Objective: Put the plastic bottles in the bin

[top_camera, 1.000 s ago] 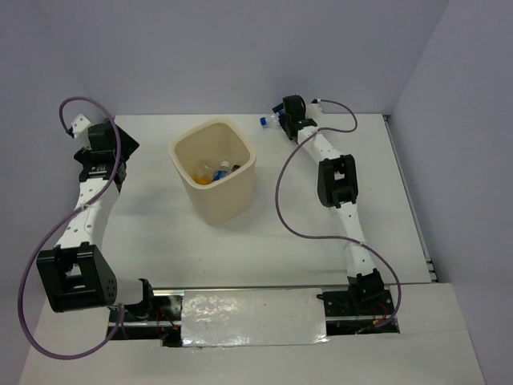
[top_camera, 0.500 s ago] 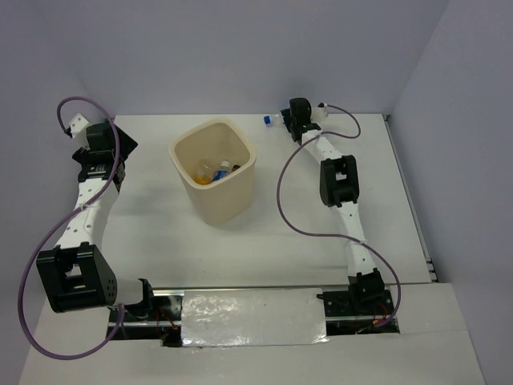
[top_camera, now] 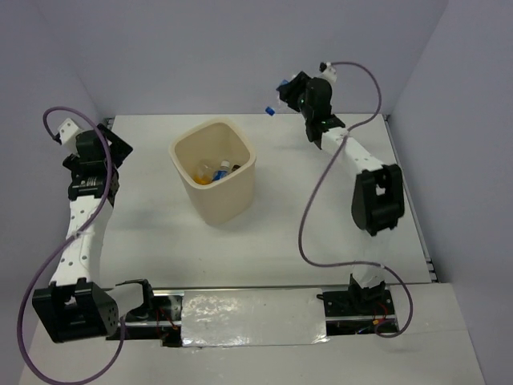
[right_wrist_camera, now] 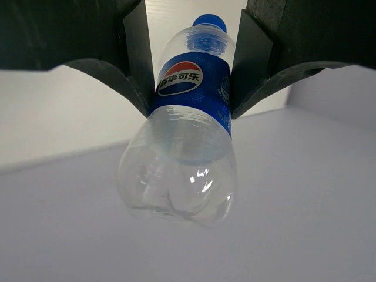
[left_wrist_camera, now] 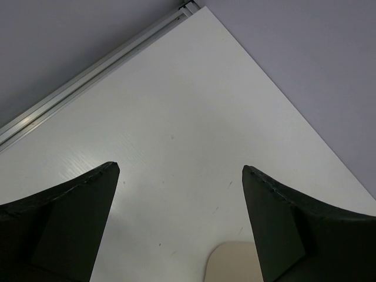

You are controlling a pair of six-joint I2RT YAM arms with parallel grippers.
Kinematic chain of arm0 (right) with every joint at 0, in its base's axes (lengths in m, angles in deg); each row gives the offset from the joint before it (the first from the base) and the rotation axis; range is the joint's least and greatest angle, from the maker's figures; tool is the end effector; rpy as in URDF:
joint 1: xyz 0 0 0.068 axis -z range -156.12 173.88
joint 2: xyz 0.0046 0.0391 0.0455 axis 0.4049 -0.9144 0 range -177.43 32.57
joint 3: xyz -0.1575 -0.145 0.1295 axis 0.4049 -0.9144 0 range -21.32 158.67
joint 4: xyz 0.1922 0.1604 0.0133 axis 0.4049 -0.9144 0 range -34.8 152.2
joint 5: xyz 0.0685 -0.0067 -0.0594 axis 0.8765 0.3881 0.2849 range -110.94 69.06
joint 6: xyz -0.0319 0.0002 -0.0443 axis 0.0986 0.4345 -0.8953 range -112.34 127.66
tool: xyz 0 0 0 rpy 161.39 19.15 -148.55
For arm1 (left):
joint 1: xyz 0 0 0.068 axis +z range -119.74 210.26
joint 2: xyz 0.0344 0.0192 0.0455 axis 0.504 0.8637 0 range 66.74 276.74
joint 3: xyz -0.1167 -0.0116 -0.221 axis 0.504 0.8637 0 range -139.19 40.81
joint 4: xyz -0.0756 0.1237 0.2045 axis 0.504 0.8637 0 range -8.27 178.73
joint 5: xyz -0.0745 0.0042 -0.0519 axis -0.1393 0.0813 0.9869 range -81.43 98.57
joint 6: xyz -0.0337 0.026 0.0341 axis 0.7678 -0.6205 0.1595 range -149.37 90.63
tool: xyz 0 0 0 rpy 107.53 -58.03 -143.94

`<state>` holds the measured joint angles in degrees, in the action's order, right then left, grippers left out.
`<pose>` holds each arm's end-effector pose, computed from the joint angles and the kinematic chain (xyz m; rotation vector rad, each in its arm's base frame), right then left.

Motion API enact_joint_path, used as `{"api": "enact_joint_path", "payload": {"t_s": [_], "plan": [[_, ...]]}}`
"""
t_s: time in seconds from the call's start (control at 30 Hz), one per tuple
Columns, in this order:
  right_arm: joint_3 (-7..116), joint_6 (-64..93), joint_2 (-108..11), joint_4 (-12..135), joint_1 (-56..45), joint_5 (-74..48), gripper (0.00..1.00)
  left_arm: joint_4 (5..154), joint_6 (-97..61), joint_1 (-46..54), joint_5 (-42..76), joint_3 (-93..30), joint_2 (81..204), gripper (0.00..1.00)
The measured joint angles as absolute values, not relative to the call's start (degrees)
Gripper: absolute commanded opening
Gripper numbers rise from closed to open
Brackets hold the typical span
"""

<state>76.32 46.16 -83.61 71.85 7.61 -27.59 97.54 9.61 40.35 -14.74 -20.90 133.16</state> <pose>0.4577 0.1293 0.2950 0.4255 1.7109 0.6023 0.2555 0.0601 0.3369 -1.0249 1.5985 0.0502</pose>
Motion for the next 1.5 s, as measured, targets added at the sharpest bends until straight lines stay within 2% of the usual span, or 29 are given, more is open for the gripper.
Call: {"api": "enact_joint_path", "payload": {"t_s": [0.13,0.27,0.4,0.43,0.5,0.57,0.67,0.97,1.13,1.3,1.5], "plan": [[72.50,34.99,-66.06,75.24,1.75,-25.54,0.00,99.35,9.61,40.37,-14.79,-17.34,126.97,0.99],[69.44,27.95,-56.02,76.46,-5.26,-18.96,0.04,101.45,9.57,40.37,-14.74,-14.85,122.99,0.99],[67.67,23.17,-55.74,74.93,-10.20,-13.76,0.19,102.48,9.37,40.46,-14.53,-14.41,121.48,0.99],[67.25,22.49,-56.81,74.14,-11.19,-12.77,0.36,102.79,9.35,40.48,-14.53,-14.41,121.29,0.99],[66.33,21.70,-59.52,71.98,-12.67,-10.89,0.56,103.22,9.13,40.48,-14.53,-14.28,121.03,0.99],[65.41,21.40,-62.01,69.53,-13.83,-9.62,0.66,103.90,8.46,40.48,-14.53,-14.10,120.81,0.99],[63.88,21.20,-63.65,66.34,-14.92,-9.01,0.99,104.51,8.08,40.48,-14.46,-14.02,120.52,0.99],[66.11,19.87,-60.90,63.46,-15.45,-8.36,1.00,105.56,6.75,40.48,-13.04,-14.04,120.09,0.99],[64.21,20.54,-53.55,62.84,-12.93,-10.02,1.00,105.30,6.27,40.48,-12.30,-14.04,119.82,0.99],[49.39,23.63,-39.22,64.18,-4.74,-14.00,1.00,100.80,3.43,40.48,-10.15,-11.13,119.08,0.99],[26.51,27.34,-25.71,65.47,-2.73,-29.69,1.00,96.01,0.76,40.53,-6.59,-4.40,118.23,0.99]]}}
